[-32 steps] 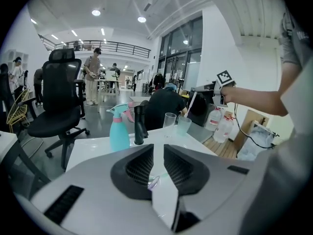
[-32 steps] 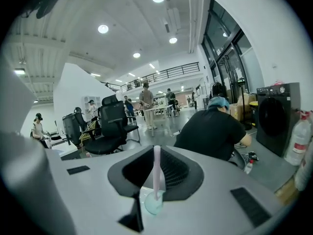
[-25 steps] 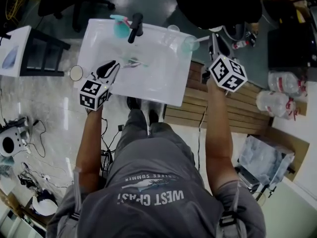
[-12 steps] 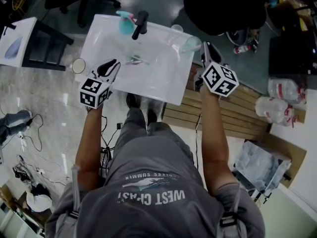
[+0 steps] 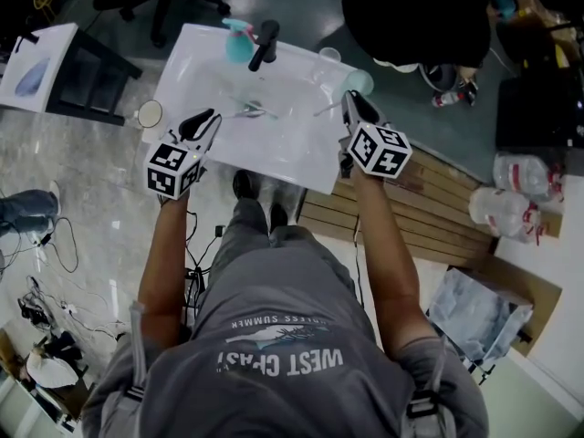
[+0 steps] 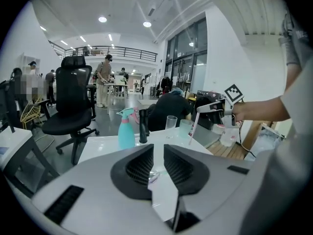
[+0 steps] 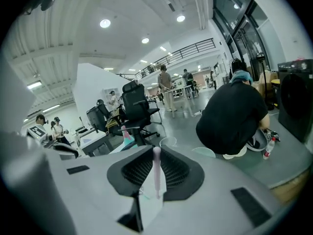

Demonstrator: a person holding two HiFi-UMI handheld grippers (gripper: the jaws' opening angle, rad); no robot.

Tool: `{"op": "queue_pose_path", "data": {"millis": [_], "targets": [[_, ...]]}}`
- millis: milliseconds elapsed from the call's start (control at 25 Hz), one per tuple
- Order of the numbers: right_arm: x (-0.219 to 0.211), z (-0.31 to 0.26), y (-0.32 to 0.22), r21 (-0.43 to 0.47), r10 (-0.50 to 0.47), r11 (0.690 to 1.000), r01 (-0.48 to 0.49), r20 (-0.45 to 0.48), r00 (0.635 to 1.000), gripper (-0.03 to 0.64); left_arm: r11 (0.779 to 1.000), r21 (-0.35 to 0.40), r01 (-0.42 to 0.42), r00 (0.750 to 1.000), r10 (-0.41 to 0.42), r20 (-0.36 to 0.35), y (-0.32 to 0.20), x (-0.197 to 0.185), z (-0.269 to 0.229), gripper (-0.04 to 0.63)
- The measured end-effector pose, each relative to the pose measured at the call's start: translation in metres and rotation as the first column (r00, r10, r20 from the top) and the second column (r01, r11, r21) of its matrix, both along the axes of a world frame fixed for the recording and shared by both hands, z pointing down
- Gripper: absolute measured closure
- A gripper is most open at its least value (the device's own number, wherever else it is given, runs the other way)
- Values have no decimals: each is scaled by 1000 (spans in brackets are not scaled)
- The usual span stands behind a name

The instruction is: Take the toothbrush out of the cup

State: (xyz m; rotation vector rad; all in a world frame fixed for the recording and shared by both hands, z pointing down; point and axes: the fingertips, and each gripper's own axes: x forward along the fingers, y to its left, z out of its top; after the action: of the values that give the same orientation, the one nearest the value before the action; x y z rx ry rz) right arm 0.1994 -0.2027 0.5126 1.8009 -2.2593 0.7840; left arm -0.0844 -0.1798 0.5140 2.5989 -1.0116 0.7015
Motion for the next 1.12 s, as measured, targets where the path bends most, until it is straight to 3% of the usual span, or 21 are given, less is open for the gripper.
{"op": "queue_pose_path", "data": {"millis": [280, 720, 1120], "targets": [[-7, 14, 7, -61, -47, 997, 48, 16, 999, 548, 1000, 20, 22, 1000, -23, 10, 1, -8, -10, 535], [-36, -35, 40, -3, -160, 987, 160, -14, 987, 574, 991, 107, 76, 995, -82, 50, 23, -57, -45, 535], [-97, -119, 77, 132, -353, 924, 359, -67, 933, 607, 963, 247, 103, 992, -117, 44, 73, -85, -112, 535]]}}
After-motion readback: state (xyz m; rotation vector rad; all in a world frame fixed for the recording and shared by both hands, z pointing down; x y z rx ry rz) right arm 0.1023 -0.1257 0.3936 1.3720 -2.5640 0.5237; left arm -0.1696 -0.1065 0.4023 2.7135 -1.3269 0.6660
